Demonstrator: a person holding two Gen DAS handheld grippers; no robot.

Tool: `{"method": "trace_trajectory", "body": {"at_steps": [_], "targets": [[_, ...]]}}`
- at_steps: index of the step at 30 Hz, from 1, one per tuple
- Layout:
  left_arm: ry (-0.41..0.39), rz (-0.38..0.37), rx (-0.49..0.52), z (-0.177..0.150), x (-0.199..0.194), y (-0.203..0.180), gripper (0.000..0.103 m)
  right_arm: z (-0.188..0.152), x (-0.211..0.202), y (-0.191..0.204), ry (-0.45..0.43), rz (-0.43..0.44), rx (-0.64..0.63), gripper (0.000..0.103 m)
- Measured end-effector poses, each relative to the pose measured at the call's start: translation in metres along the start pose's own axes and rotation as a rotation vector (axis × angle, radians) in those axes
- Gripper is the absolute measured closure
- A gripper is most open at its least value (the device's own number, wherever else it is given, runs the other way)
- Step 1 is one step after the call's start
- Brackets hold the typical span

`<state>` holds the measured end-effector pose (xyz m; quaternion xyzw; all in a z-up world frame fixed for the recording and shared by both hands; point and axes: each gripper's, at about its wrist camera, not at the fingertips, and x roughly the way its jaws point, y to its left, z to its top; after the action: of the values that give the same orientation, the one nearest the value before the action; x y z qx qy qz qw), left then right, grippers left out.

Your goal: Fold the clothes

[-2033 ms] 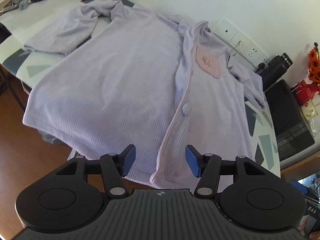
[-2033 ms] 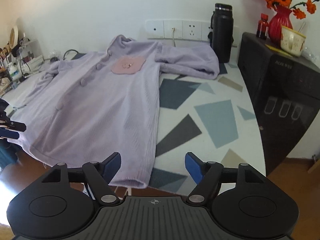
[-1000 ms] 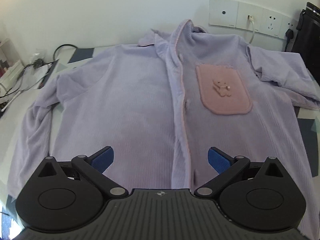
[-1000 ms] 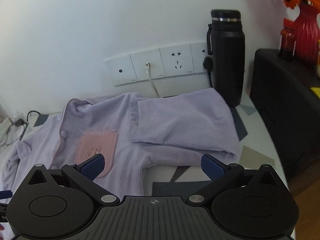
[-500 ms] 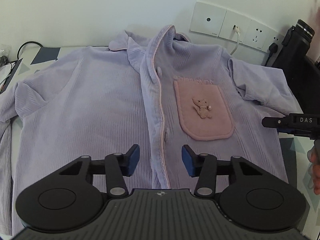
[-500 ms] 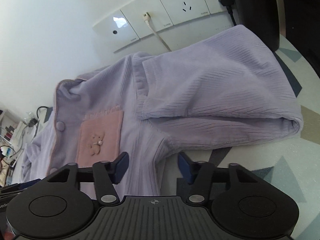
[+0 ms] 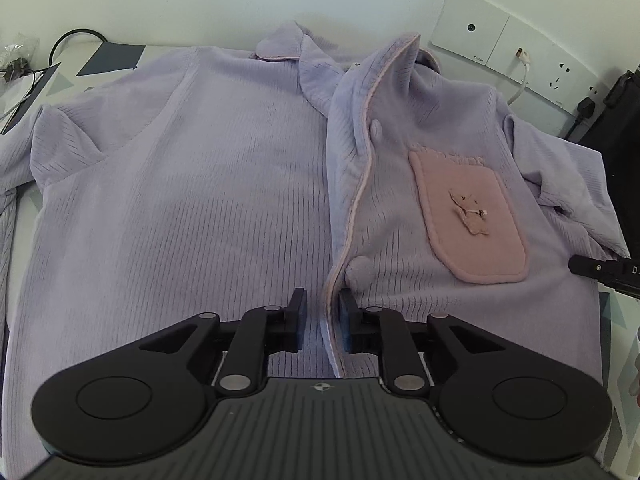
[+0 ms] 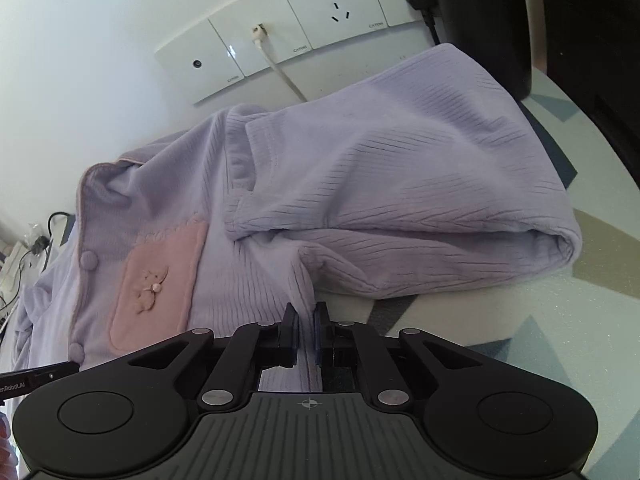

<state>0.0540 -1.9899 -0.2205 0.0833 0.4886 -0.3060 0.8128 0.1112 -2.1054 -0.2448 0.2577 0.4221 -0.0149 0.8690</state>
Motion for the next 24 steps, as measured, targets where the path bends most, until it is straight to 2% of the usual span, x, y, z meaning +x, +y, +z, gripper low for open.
{"method": "trace_trajectory", "body": {"at_steps": [1,2,3,6,9,13,16,20,24], "targets": [[-0.008,0.004,0.011,-0.001,-0.002,-0.001,0.072,0.001,0.001,0.002,0.006,-0.008,-0.001,0.093],[-0.016,0.008,0.023,-0.002,-0.004,-0.002,0.069,0.002,0.001,0.004,0.013,-0.023,-0.006,0.084],[-0.031,0.007,0.043,-0.004,-0.01,-0.003,0.061,0.003,-0.002,0.008,0.011,-0.039,-0.015,0.071],[-0.075,0.001,0.091,-0.012,-0.03,-0.001,0.048,0.005,-0.017,0.017,-0.031,-0.064,-0.052,0.059],[-0.095,-0.002,0.089,-0.028,-0.053,0.015,0.048,0.008,-0.032,0.023,-0.067,-0.05,-0.06,0.056],[-0.088,0.013,0.081,-0.065,-0.082,0.035,0.048,0.009,-0.042,0.036,-0.062,0.03,-0.063,0.056],[-0.063,0.005,0.077,-0.098,-0.096,0.039,0.048,0.004,-0.034,0.059,0.001,0.106,-0.104,0.054],[-0.036,0.009,0.096,-0.139,-0.107,0.031,0.048,-0.022,-0.014,0.11,0.113,0.186,-0.196,0.052],[-0.014,-0.019,0.02,-0.165,-0.107,0.031,0.048,-0.053,-0.002,0.163,0.175,0.245,-0.288,0.048]]}}
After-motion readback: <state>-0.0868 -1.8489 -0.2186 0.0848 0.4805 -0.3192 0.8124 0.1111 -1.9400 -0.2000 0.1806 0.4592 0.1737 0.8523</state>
